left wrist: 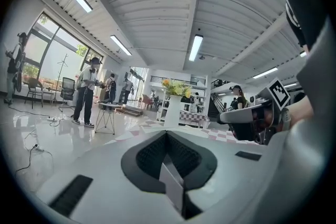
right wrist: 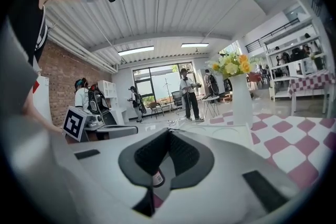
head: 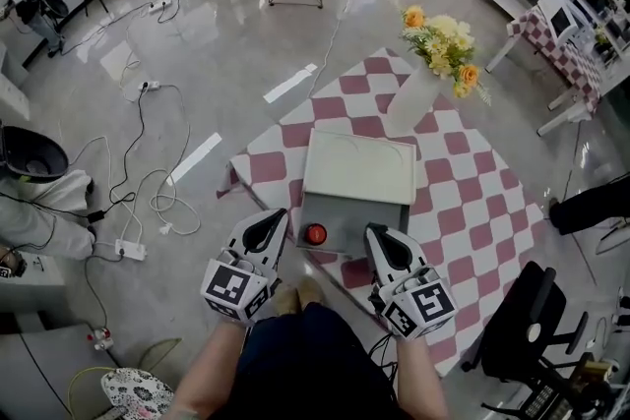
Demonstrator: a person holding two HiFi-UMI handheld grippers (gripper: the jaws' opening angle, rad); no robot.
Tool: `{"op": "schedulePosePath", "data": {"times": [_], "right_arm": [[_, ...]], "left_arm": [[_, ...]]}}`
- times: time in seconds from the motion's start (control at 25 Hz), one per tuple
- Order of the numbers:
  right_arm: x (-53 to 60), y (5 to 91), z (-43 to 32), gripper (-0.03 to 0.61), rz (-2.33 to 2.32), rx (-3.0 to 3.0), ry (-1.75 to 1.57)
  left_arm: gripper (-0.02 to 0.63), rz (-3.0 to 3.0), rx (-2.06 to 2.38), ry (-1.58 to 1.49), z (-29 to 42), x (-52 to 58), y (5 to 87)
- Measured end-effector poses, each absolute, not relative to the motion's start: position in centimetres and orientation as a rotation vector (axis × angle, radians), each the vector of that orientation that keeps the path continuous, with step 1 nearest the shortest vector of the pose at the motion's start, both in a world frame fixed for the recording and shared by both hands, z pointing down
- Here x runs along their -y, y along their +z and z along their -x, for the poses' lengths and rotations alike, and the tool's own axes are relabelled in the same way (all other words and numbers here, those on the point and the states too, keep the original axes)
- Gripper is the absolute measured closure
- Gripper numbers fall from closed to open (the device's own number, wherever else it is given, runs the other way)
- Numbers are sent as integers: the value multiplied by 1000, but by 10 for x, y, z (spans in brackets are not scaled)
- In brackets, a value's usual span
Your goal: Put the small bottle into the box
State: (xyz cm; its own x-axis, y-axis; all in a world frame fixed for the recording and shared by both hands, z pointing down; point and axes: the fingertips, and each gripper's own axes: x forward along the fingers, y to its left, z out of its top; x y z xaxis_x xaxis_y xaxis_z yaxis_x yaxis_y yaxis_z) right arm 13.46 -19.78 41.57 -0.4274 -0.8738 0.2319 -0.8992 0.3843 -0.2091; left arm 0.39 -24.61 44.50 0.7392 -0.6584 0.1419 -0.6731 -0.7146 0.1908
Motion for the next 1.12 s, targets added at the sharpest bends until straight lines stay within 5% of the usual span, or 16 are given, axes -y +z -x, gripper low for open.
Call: {"op": "schedulePosePath", "data": {"times": [1.12], "right_arm": [[202, 354, -169, 575, -1802, 2566, 315]], "left_arm": [[612, -2773, 1108, -6, 0, 266, 384]]}}
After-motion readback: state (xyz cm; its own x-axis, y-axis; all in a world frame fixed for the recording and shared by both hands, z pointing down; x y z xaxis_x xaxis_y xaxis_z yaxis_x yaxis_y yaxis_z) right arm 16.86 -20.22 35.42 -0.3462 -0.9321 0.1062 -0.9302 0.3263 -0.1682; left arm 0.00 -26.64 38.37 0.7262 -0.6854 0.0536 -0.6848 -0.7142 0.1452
